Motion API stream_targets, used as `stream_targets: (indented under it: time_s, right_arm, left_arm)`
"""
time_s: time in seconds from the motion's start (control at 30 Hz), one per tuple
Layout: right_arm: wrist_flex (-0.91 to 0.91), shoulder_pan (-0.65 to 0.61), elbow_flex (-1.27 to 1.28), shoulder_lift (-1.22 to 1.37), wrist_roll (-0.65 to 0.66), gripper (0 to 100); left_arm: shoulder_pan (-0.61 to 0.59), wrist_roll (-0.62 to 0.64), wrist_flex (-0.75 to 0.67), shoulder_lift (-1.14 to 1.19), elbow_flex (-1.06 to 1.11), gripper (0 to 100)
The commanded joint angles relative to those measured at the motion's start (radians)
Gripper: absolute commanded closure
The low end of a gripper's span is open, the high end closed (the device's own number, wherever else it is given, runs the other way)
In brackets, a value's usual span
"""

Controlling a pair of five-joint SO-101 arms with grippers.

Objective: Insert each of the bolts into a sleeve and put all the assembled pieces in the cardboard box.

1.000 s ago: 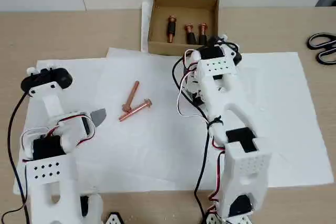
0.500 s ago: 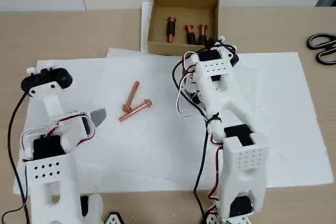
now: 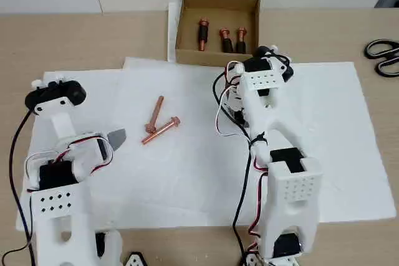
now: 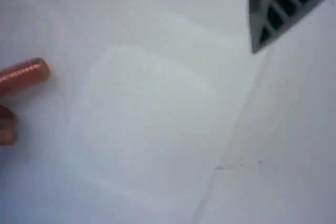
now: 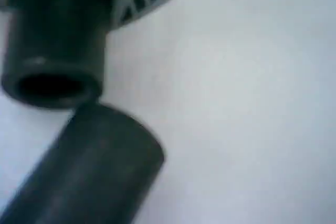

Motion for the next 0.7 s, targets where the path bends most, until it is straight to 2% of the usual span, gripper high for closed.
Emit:
stream_targets:
  time_s: [0.0, 0.13, 0.27, 0.37, 0.5, 0.67]
  right_arm:
    - [-0.012, -0.002, -0.038, -0.005, 0.046, 99.5]
    - [0.05, -0.015, -0.058, -0.008, 0.066, 99.5]
    - [0.222, -0.024, -0.144, -0.008, 0.077, 99.5]
    - [0.375, -0.019, -0.273, -0.008, 0.149, 99.5]
    - [0.392, -0.021, -0.367, -0.024, 0.244, 99.5]
    - [0.392, -0.018, -0.362, -0.188, 0.308, 99.5]
  left_arm:
    - [0.003, -0.005, 0.005, -0.021, -0.018, 68]
    - [0.003, -0.005, 0.005, -0.021, -0.018, 68]
    - [0.003, -0.005, 0.005, -0.021, -0.018, 68]
    - [0.003, -0.005, 0.005, -0.021, -0.018, 68]
    - [0.003, -0.005, 0.005, -0.018, -0.018, 68]
    - [0.003, -0.005, 0.005, -0.018, -0.018, 68]
